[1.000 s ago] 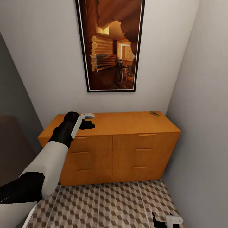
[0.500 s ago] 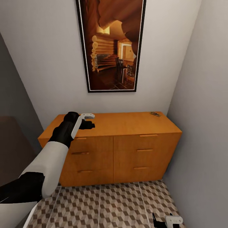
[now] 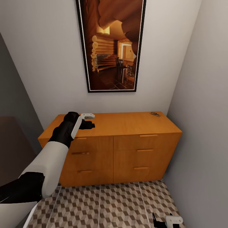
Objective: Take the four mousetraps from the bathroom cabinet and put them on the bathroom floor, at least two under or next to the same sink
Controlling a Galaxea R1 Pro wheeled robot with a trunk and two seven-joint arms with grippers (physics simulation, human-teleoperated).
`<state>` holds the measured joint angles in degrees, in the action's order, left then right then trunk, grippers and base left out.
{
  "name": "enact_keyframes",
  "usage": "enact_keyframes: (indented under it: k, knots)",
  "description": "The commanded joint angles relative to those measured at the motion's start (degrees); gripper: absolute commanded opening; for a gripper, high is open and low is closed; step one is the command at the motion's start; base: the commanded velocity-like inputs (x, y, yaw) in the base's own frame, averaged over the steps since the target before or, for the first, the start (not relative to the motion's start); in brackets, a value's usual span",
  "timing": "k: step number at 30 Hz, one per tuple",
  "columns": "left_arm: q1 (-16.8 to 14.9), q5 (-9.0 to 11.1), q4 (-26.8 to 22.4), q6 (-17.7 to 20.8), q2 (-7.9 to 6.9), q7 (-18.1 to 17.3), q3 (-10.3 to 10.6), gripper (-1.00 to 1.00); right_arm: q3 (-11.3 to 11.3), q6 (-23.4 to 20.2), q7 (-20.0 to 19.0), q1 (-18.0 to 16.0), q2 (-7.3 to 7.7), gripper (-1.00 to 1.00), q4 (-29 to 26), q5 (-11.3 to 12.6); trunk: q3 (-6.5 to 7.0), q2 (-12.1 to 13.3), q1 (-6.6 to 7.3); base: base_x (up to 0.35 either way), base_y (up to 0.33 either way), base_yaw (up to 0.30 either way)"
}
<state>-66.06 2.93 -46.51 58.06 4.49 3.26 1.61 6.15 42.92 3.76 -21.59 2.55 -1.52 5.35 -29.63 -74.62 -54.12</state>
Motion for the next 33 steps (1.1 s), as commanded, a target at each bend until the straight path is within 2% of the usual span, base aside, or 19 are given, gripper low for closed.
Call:
enact_keyframes:
  k: [1,9,27,33]
  knots:
    - [-0.04,0.32,-0.03,0.21,-0.01,0.34,0.08,1.00,0.53,0.15,0.11,-0.03,0.00,1.00,0.03,0.54,-0.06,-0.03,0.00,0.000,0.000,0.042]
    - [-0.04,0.32,0.00,0.21,-0.05,0.34,0.13,1.00,0.53,0.15,0.11,-0.03,0.00,1.00,0.03,0.54,-0.20,-0.03,0.00,0.000,0.000,0.147]
    - [-0.04,0.32,0.01,0.21,-0.04,0.34,0.13,1.00,0.53,0.15,0.11,-0.03,-0.03,1.00,0.03,0.54,-0.88,-0.03,0.00,0.000,0.000,0.243]
    - [-0.04,0.32,0.01,0.21,-0.03,0.34,0.14,1.00,0.53,0.15,0.11,-0.03,0.00,1.00,0.03,0.54,-0.97,-0.03,0.00,0.000,0.000,0.085]
